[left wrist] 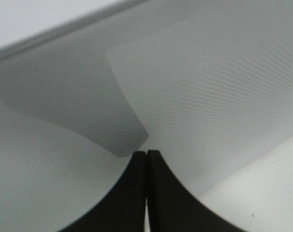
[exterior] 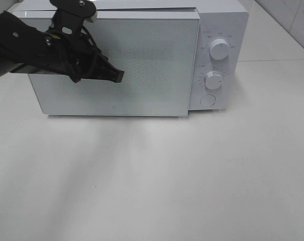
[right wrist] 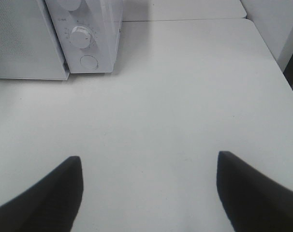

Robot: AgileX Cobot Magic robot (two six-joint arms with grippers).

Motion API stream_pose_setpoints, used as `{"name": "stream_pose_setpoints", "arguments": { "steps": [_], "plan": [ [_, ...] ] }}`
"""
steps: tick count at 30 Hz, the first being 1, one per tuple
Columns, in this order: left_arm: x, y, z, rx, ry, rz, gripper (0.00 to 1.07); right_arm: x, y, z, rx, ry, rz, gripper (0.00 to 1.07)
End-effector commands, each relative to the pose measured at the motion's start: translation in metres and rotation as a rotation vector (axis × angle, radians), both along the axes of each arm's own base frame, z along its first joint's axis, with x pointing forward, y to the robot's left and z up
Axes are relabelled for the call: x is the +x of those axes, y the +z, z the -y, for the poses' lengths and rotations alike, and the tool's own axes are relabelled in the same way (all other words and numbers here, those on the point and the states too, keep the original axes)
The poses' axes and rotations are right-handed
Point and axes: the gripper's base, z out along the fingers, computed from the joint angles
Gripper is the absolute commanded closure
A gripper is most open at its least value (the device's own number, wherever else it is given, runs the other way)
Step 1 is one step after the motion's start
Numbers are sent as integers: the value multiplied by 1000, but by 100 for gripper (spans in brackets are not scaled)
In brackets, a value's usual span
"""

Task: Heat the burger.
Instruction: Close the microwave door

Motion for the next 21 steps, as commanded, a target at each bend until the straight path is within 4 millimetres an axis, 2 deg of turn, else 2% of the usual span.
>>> {"name": "stream_pose_setpoints", "arguments": {
  "steps": [1,10,21],
  "plan": [
    [11,6,13,-25,8,53,106,-3,1,0,-2,-7,34,35],
    [36,7,50,-58,-34,93,106,-3,1,0,-2,-7,34,35],
    [57,12,75,-93,-70,110,106,-3,1,0,-2,-7,34,35]
  ]
}}
